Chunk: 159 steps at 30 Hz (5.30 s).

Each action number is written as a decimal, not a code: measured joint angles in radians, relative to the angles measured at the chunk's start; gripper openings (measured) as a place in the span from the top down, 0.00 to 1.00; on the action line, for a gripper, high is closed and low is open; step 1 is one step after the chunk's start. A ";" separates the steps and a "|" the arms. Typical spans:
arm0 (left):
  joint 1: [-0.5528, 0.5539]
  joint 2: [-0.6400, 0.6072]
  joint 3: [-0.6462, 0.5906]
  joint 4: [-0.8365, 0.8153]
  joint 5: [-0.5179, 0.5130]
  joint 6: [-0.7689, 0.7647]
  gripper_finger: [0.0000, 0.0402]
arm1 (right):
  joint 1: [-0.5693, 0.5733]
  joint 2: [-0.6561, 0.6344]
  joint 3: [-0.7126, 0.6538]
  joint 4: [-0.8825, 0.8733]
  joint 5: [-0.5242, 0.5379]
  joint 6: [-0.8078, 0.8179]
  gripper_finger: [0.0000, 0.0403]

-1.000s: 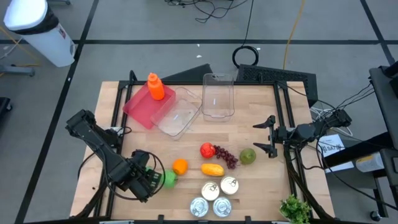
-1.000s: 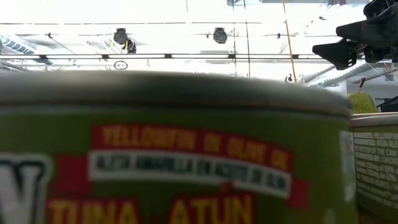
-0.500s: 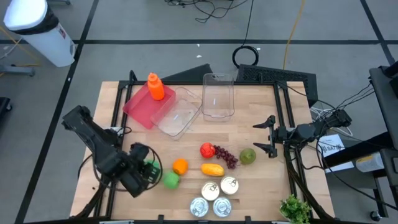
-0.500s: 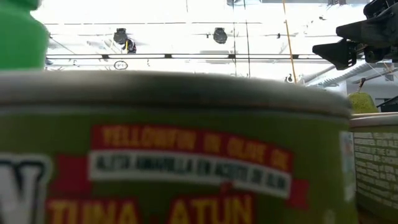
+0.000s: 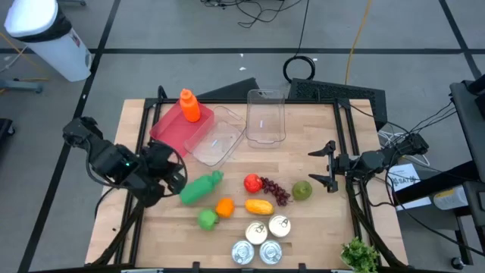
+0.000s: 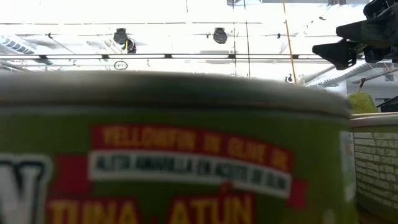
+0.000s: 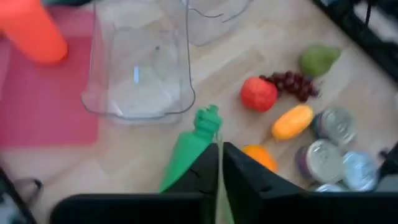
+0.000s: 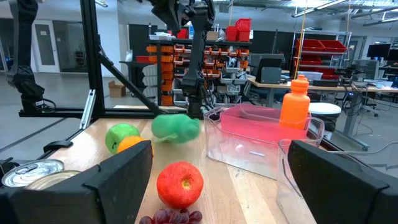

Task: Pick & Place Food Item
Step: Put the green water bottle into the pink bin

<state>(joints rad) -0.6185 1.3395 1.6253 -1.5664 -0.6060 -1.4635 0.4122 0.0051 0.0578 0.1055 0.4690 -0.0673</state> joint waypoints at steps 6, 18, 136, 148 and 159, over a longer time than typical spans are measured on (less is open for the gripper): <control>0.060 0.063 0.000 0.138 0.003 0.277 0.65 | 0.000 0.000 0.000 0.000 0.000 0.000 0.11; 0.180 0.416 0.000 0.086 0.220 0.530 0.19 | 0.000 0.000 0.000 0.000 0.000 0.000 0.11; 0.683 0.248 -0.783 2.274 0.740 1.424 0.61 | -0.223 0.926 0.217 0.875 -0.081 0.042 0.11; 0.668 0.247 -0.783 2.272 0.746 1.426 0.60 | -0.362 1.361 0.586 0.918 -0.414 0.135 0.11; 0.664 0.190 -0.782 2.140 0.717 1.428 0.59 | -0.360 1.404 0.623 0.815 -0.322 0.160 0.49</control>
<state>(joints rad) 0.0452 1.5299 0.8436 0.5737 0.1105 -0.0356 0.0517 1.4094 0.6811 0.9204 0.1474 0.0929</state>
